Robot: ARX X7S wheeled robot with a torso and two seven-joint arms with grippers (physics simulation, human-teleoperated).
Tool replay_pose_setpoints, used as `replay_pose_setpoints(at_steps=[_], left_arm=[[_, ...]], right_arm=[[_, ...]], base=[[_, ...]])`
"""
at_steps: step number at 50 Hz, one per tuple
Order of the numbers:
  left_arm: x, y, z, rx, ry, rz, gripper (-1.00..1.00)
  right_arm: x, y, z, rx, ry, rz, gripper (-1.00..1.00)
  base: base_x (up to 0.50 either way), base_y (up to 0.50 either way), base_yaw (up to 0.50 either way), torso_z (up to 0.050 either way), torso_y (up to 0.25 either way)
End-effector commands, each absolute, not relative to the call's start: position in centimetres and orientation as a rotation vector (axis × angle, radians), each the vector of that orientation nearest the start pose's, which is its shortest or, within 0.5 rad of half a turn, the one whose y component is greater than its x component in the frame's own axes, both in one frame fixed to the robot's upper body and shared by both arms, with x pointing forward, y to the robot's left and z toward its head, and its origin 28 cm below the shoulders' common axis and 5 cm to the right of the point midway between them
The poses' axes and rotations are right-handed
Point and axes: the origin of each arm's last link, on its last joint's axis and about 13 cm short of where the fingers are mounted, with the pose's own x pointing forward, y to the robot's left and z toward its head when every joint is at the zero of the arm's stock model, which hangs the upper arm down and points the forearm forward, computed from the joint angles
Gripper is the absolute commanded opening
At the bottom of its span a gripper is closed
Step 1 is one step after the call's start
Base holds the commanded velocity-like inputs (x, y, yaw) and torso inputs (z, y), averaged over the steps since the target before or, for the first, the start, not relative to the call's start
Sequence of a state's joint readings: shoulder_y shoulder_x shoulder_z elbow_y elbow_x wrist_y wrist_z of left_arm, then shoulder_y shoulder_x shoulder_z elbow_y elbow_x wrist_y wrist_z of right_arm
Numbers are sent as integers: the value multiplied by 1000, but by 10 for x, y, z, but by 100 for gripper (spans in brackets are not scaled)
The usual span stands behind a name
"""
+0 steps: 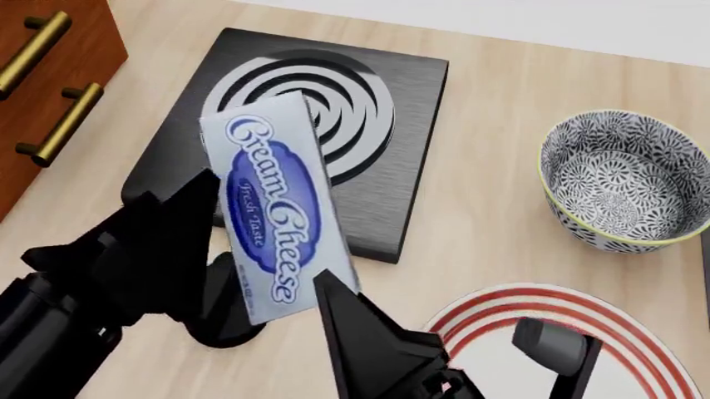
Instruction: Pick up the cream cheese and put it in the bowl.
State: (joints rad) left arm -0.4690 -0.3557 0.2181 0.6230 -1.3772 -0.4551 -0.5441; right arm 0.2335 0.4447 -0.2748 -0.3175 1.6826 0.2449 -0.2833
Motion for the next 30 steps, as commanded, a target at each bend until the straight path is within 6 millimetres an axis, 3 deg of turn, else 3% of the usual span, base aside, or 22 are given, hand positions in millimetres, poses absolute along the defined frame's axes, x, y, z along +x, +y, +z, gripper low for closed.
replay_pose_setpoints(at_steps=[1,12,15,21,25,30], left_arm=[[214,179,209,-581,-158,-362,100],[217,177,197,-278,-340,-131,100],[215,174,194,-217,-353,-144,100],[215,169,184,-22,-604,45,100],[230,166,171,70,-755,131,100],[256,169,157,103,-798,191,100]], right_arm=[[213,-100,133,1116,-143,938,-100],[200,-104,138,946,-282,764,-100],[199,-104,139,901,-302,721,-100],[191,-99,142,704,-375,599,-100],[184,-97,143,526,-461,519,-100],[182,-98,141,427,-507,446,-100]], base=[[0,0,0,0,0],[0,0,0,0,0],[0,0,0,0,3],[0,0,0,0,0],[0,0,0,0,0],[0,0,0,0,0]])
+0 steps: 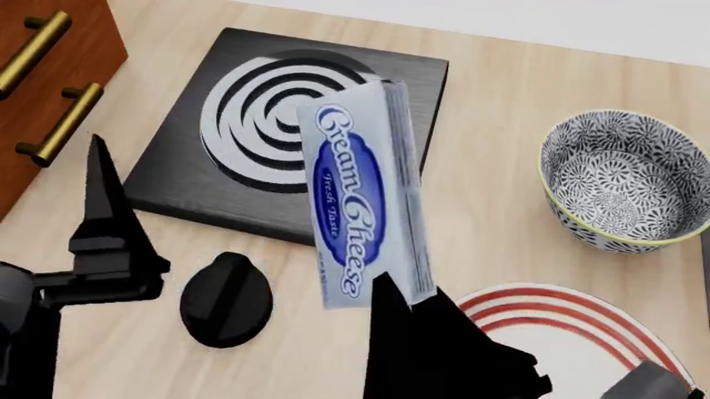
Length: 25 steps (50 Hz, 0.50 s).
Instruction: Pick up the cream cheese and put it in the bowl.
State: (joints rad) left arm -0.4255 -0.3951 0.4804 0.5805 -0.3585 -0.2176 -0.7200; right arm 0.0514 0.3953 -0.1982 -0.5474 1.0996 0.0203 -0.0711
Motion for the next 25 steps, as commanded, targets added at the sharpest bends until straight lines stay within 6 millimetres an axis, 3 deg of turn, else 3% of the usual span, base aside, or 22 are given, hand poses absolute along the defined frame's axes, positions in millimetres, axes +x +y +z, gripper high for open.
replay_pose_setpoints(at_steps=[1,6,15,25], left_arm=[[260,169,154,120,-823,220,100],[280,172,143,161,-862,237,100],[289,167,124,211,-888,207,100],[309,165,103,140,-831,142,100]], right_arm=[[181,-98,140,404,-512,429,-100],[179,-99,138,343,-540,386,-100],[178,-103,136,251,-588,297,-100],[172,-107,138,221,-616,264,-100]], base=[[0,0,0,0,0],[0,0,0,2,2],[0,0,0,0,0],[0,0,0,0,1]])
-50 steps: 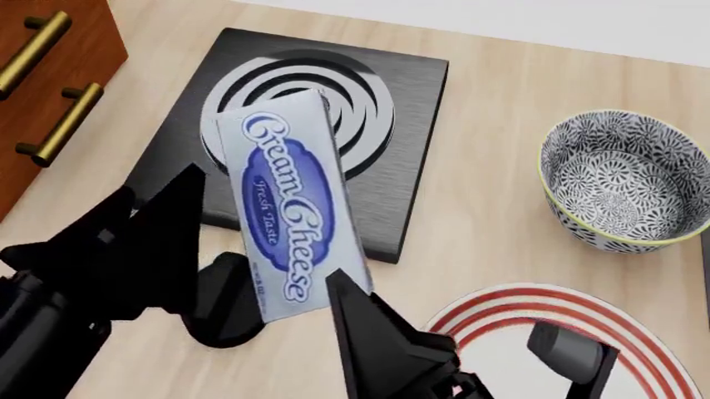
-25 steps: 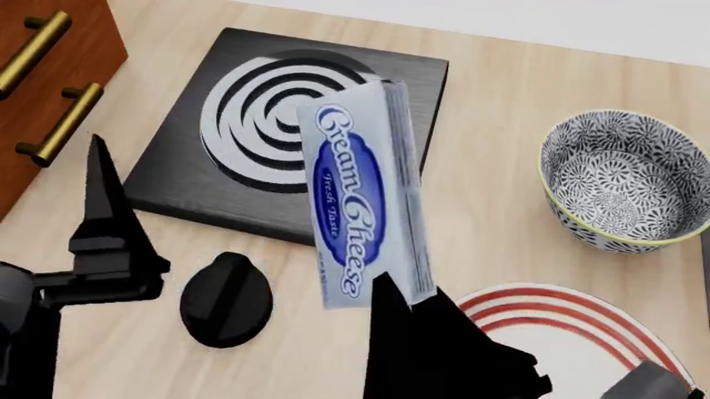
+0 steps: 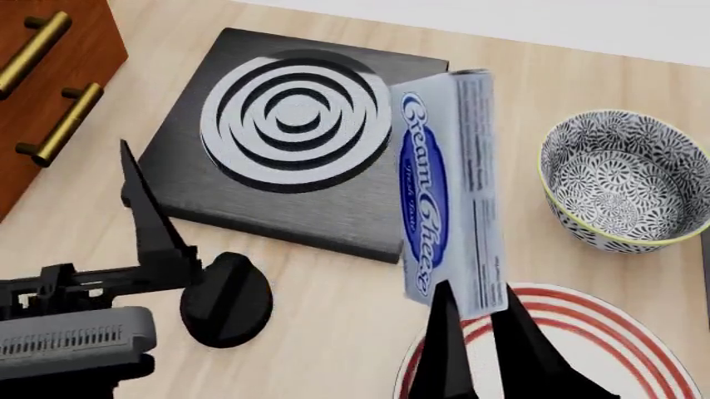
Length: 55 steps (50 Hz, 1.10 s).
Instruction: Pick up the cream cheese and put it in the bowl.
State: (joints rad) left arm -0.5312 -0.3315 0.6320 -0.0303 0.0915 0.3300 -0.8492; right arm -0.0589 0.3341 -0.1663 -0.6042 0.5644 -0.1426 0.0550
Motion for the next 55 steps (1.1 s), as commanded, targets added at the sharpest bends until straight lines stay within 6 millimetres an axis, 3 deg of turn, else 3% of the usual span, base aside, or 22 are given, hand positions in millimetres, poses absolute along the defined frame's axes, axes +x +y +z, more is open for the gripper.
replay_pose_setpoints(at_steps=[1,16,25,40,55], left_arm=[[310,165,101,122,-838,142,100],[337,168,78,32,-695,87,100],[339,168,70,26,-674,89,100],[337,167,64,51,-684,114,100],[337,167,63,56,-689,102,100]], right_arm=[[172,-107,138,218,-615,265,-100],[165,-114,150,161,-617,168,-100],[162,-122,176,58,-517,-9,-100],[160,-132,224,-35,-411,-132,-100],[184,-151,262,-2,-248,-188,-100]], base=[[0,0,0,0,0],[0,0,0,0,0],[0,0,0,0,1],[0,0,0,1,1],[0,0,0,0,0]])
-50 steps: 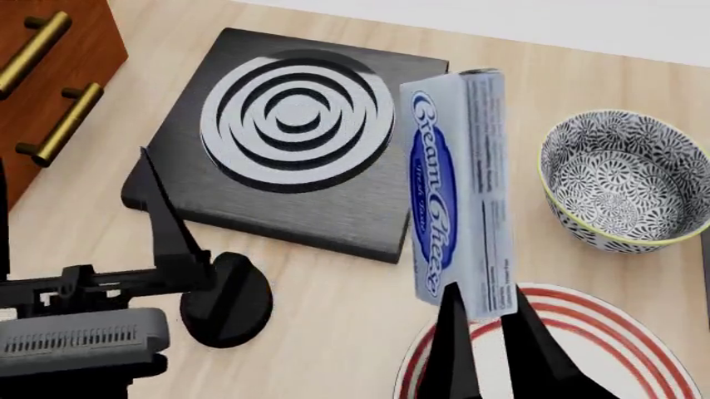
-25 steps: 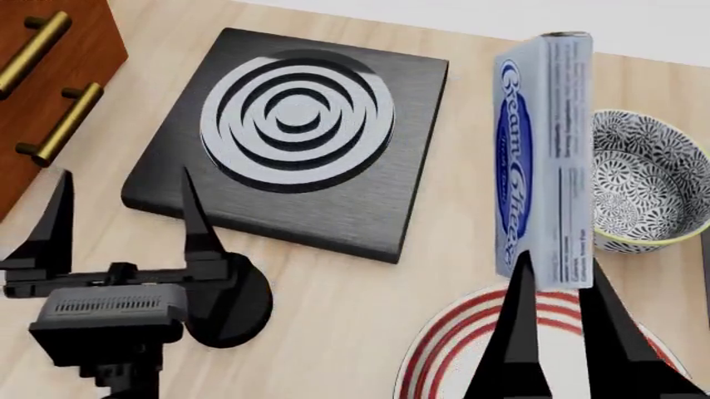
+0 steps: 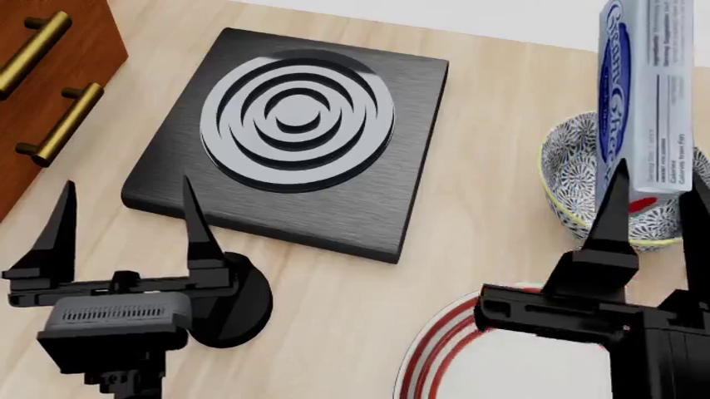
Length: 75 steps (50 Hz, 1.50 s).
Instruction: Pick up the cream cheese and put it in the bowl.
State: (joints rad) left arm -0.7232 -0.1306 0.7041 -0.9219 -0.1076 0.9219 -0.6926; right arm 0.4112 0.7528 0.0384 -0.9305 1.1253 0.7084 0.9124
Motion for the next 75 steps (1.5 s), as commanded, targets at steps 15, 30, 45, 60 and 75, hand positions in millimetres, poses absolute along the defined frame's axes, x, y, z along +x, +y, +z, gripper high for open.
replay_pose_setpoints(at_steps=[15,30,45,60,75], left_arm=[[338,167,63,63,-686,104,100],[339,167,63,60,-680,104,100],[338,168,63,61,-681,109,100],[336,167,62,66,-684,94,100],[336,168,63,45,-682,99,100]], right_arm=[[210,-162,296,8,-135,-207,-100],[251,-165,318,-6,17,-254,-100],[281,-165,339,28,157,-269,-100],[322,-168,347,29,259,-296,-100],[351,-172,341,72,366,-320,-100]], base=[[0,0,0,0,1],[0,0,0,1,1],[0,0,0,0,1],[0,0,0,0,1],[0,0,0,0,1]])
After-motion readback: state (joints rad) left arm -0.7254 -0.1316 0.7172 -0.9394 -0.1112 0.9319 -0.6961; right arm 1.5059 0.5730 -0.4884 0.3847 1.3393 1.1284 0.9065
